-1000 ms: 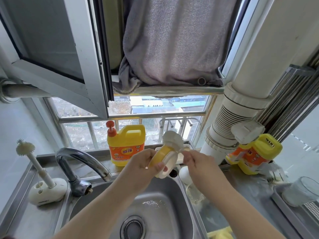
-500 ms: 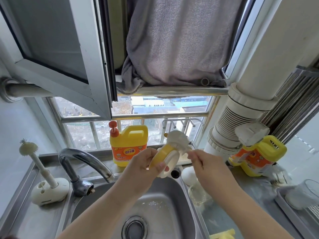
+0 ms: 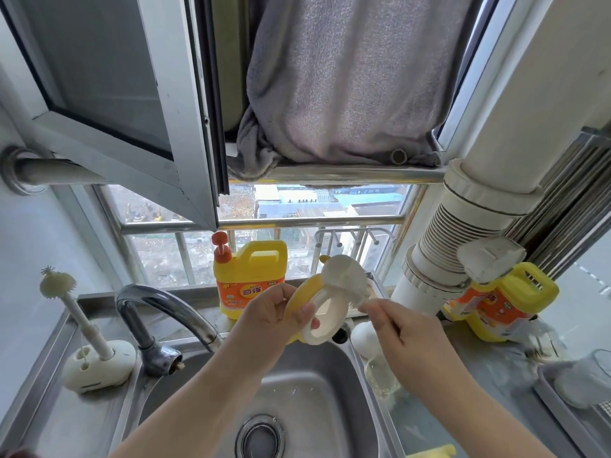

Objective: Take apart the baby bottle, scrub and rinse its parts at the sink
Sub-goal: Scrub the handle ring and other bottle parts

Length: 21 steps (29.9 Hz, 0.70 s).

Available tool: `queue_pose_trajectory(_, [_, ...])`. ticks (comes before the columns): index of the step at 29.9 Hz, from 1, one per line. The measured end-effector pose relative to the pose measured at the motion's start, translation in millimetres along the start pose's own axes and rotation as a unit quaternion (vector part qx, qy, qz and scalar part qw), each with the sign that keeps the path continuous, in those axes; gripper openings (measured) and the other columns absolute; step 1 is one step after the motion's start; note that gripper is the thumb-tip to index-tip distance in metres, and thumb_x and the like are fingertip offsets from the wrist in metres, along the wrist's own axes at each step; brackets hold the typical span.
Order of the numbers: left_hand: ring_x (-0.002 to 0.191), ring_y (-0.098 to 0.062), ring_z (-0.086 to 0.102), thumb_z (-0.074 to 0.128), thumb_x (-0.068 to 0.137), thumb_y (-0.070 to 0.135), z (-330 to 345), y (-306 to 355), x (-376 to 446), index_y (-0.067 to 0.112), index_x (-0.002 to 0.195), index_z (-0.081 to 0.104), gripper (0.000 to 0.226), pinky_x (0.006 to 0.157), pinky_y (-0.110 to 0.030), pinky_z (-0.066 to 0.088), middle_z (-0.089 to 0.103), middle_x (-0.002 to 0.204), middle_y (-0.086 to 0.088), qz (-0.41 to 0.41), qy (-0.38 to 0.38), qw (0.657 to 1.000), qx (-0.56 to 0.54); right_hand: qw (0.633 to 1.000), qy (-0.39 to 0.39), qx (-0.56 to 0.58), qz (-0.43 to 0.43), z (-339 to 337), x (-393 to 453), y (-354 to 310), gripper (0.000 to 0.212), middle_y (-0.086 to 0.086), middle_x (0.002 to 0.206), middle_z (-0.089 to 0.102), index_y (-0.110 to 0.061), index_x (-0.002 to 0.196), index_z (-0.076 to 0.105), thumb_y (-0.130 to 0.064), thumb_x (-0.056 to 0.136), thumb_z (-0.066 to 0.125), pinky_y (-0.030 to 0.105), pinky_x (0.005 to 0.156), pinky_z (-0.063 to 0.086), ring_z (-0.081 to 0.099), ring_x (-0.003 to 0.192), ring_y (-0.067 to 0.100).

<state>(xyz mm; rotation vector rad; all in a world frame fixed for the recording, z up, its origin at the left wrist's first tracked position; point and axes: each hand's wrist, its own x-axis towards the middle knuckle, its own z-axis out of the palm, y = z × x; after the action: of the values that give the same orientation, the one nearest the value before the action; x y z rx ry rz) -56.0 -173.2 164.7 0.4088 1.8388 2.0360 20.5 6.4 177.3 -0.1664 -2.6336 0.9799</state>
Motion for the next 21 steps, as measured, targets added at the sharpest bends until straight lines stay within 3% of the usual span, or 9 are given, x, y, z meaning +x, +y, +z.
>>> queue_pose_trajectory(3, [0.069, -0.009, 0.061, 0.060, 0.073, 0.036, -1.5, 4.5, -0.4, 0.008, 0.081, 0.058, 0.029, 0.071, -0.019, 0.045, 0.067, 0.065, 0.003, -0.003, 0.010, 1.000, -0.018, 1.000, -0.020, 0.004, 0.004, -1.1, -1.5, 0.6, 0.036, -0.002, 0.066, 0.062, -0.027, 0.084, 0.067, -0.049, 0.092, 0.039, 0.022, 0.056, 0.041, 0.055, 0.060, 0.012])
queue_pose_trajectory(6, [0.084, -0.017, 0.063, 0.058, 0.072, 0.036, -1.6, 8.2, -2.1, 0.009, 0.074, 0.052, 0.028, 0.078, -0.024, 0.042, 0.068, 0.069, 0.000, 0.008, -0.005, 1.000, -0.022, 0.999, -0.015, 0.010, 0.040, -7.8, -2.2, 3.1, 0.031, 0.000, 0.060, 0.060, -0.026, 0.082, 0.066, -0.042, 0.093, 0.042, 0.023, 0.058, 0.041, 0.055, 0.058, 0.012])
queue_pose_trajectory(9, [0.074, -0.007, 0.059, 0.055, 0.075, 0.033, -0.8, 9.9, -3.7, 0.006, 0.072, 0.051, 0.027, 0.074, -0.025, 0.036, 0.066, 0.067, 0.001, 0.013, -0.023, 0.999, -0.030, 0.998, -0.050, 0.016, 0.020, -8.3, -7.2, -6.0, 0.034, -0.008, 0.057, 0.055, -0.027, 0.083, 0.066, -0.047, 0.089, 0.039, 0.017, 0.052, 0.036, 0.049, 0.052, 0.007])
queue_pose_trajectory(13, [0.082, -0.015, 0.057, 0.047, 0.076, 0.048, 3.0, 10.9, -3.6, 0.003, 0.071, 0.059, 0.047, 0.080, -0.027, 0.037, 0.063, 0.067, 0.000, 0.020, -0.003, 1.000, -0.004, 0.998, -0.037, 0.013, 0.039, -10.0, -3.2, -7.0, 0.023, -0.017, 0.055, 0.056, -0.039, 0.083, 0.063, -0.038, 0.094, 0.043, 0.016, 0.055, 0.037, 0.051, 0.055, 0.003])
queue_pose_trajectory(17, [0.076, -0.005, 0.056, 0.045, 0.087, 0.036, 3.5, 8.9, -2.1, 0.000, 0.089, 0.059, 0.038, 0.076, -0.025, 0.035, 0.068, 0.074, 0.004, 0.009, -0.021, 1.000, 0.010, 0.998, -0.064, -0.001, 0.007, -6.5, -7.6, -13.1, 0.026, -0.016, 0.059, 0.055, -0.032, 0.087, 0.066, -0.041, 0.094, 0.043, 0.015, 0.056, 0.036, 0.051, 0.058, 0.003])
queue_pose_trajectory(21, [0.089, -0.008, 0.064, 0.046, 0.096, 0.018, -2.3, 5.3, -0.5, 0.015, 0.087, 0.065, 0.021, 0.087, -0.028, 0.042, 0.074, 0.084, 0.005, 0.009, -0.032, 0.996, 0.084, 0.997, -0.063, -0.022, 0.025, -6.6, -5.3, -10.3, 0.031, -0.017, 0.065, 0.058, -0.025, 0.091, 0.068, -0.041, 0.095, 0.042, 0.016, 0.059, 0.038, 0.054, 0.067, 0.004])
